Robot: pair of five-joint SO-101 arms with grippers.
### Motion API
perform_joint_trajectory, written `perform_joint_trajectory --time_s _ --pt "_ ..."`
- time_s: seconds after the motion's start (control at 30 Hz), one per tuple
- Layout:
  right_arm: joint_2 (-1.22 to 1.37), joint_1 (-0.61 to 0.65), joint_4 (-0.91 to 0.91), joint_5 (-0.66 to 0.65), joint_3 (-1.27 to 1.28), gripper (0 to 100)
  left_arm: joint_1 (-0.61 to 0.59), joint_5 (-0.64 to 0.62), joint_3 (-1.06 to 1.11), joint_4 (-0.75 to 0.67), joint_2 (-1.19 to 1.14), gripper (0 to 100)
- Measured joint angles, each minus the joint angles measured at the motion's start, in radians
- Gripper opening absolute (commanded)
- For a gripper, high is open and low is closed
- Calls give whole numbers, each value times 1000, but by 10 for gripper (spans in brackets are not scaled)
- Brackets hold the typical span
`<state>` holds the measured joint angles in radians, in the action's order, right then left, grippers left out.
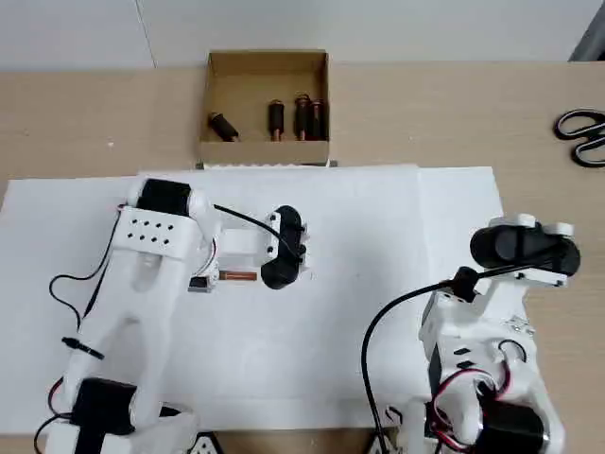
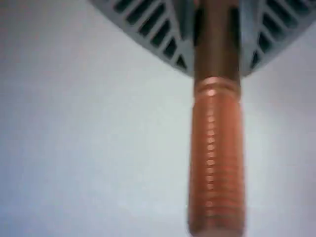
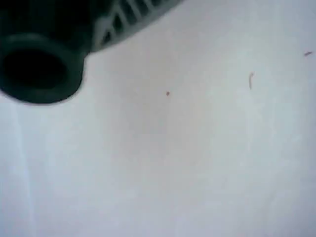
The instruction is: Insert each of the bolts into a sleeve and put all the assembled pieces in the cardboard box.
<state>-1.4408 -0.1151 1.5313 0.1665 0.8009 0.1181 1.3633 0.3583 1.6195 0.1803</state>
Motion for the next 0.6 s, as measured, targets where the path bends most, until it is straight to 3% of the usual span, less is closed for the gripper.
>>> perform_joint_trajectory --time_s 0.3,0.43,0.6 --pt "-8 0 -18 -41 23 3 29 0 132 -259 3 29" --pt "5 -2 -18 -41 23 3 58 0 120 -270 3 138" --pt "5 0 -18 -41 23 3 80 0 101 -270 12 121"
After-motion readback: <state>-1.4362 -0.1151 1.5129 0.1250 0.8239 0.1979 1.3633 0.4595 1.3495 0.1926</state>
